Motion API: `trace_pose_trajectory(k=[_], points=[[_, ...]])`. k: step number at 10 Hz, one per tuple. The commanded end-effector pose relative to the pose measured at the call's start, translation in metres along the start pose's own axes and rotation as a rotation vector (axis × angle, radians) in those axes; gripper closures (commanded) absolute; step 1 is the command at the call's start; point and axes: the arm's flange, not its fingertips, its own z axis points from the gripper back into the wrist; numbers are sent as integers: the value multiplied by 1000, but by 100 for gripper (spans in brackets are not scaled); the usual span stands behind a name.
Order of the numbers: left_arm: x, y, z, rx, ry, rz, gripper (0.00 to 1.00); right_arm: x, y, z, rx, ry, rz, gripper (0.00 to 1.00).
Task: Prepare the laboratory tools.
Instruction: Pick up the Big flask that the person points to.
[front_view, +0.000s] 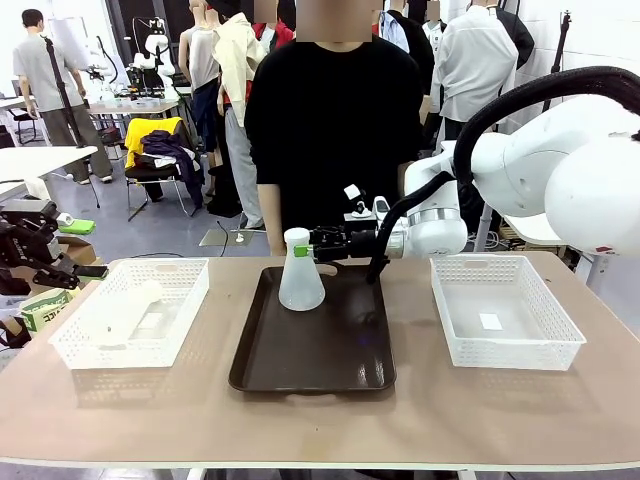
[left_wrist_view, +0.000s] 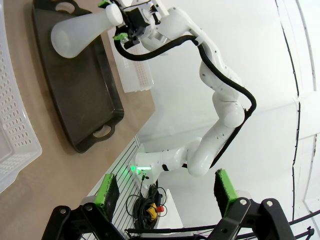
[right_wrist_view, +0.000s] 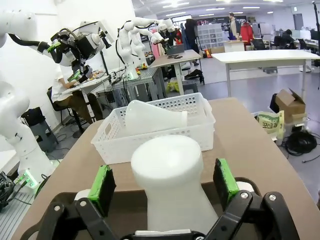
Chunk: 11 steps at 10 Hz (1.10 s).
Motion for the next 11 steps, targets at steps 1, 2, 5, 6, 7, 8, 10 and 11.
trace_pose_trajectory(k=[1,2,5,6,7,8,10,11], points=[[-2,-1,0,0,-12,-15,0,14,4,5,-19,100,28,0],[-2,-1,0,0,-12,-15,0,30,9,14,-57,202,60,0],[-2,-1,0,0,-12,-15,0,63,21,55,-203,394,86,0],[-2,-1,0,0,-12,-15,0,77,26,77,-276,428,91,0],[-2,-1,0,0,-12,-15,0,89,36,96,-339,460,83,0],[-2,-1,0,0,-12,-15,0,101,51,116,-398,493,73,0],[-2,-1,0,0,-12,-15,0,109,90,154,-538,494,53,0],[-2,-1,0,0,-12,-15,0,108,109,172,-609,479,53,0]])
